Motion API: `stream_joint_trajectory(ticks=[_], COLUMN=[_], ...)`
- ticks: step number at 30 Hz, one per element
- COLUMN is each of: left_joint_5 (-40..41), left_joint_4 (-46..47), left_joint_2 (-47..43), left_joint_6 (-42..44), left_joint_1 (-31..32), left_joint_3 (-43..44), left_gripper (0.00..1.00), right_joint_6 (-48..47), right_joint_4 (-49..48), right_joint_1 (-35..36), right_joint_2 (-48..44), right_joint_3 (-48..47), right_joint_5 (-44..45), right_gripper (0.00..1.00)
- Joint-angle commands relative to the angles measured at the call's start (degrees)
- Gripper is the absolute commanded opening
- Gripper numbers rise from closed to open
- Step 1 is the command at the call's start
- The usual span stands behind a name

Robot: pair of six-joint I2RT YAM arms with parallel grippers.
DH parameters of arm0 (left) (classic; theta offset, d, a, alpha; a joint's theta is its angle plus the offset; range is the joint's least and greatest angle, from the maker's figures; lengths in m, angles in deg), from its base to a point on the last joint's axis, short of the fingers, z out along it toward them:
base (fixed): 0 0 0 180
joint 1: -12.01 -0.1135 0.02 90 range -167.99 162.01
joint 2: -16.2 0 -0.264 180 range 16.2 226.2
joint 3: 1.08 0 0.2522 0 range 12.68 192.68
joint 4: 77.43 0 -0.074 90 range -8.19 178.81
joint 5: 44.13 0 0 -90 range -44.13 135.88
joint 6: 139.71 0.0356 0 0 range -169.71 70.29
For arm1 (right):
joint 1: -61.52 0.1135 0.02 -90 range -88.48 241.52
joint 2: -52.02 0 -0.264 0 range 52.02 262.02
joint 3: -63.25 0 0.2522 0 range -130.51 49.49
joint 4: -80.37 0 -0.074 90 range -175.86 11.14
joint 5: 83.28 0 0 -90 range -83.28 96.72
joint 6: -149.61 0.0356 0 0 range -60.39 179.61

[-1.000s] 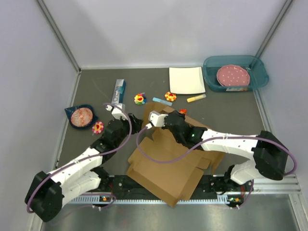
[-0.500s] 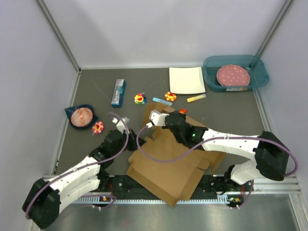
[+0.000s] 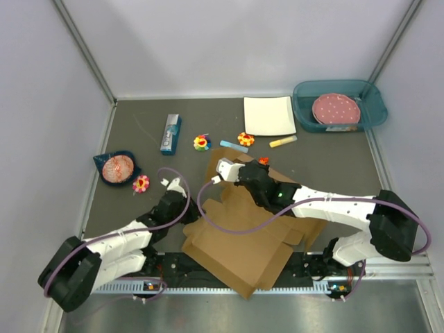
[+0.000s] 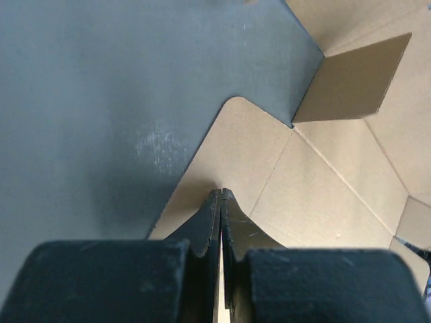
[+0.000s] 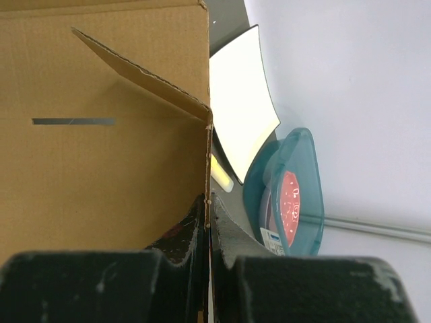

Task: Fold the paper box

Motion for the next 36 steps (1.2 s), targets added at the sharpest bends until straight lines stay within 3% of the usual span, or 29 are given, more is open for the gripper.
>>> stream_joint_trajectory(ticks=[1, 9, 13, 16, 21, 24, 31, 36], left_joint_5=[10.8, 12.0, 10.1, 10.7, 15.9, 16.4, 15.9, 15.8], left_joint_4=[-4.6, -5.1, -5.3, -6.7, -6.0, -3.5, 1.6, 6.6], left_joint_2=[6.3, 10.6, 0.2, -8.2, -13.3, -10.6, 1.4, 4.7], left_joint_6=[-1.2, -2.3, -0.1, 2.0, 5.9, 9.3, 14.3, 16.7], left_joint_1=[0.2, 1.4, 1.4, 1.4, 1.3, 1.2, 1.2, 1.2], left_joint_3=[2.1, 4.3, 5.2, 7.4, 11.9, 14.6, 19.5, 19.3], left_gripper=[0.02, 0.02, 0.05, 0.16, 0.48, 0.56, 0.58, 0.58], right_joint_6=[1.8, 1.5, 1.4, 1.0, 0.2, -0.8, -5.4, -6.7], right_joint_4=[0.1, 0.2, 0.6, 0.5, 0.0, -0.8, -5.0, -5.8], right_joint_1=[0.8, 0.8, 0.8, 0.9, 1.1, 1.5, 3.7, 4.4], right_joint_2=[-2.7, -3.7, -4.1, -4.2, -3.8, -3.3, -1.8, -2.3], right_joint_3=[-1.2, -1.0, -1.1, -1.2, -1.3, -1.2, 0.1, 0.4], right_joint_5=[0.2, 0.5, 0.4, 0.5, 0.6, 1.1, 4.8, 6.2], right_gripper=[0.0, 0.0, 0.0, 0.0, 0.0, 0.0, 0.0, 0.0])
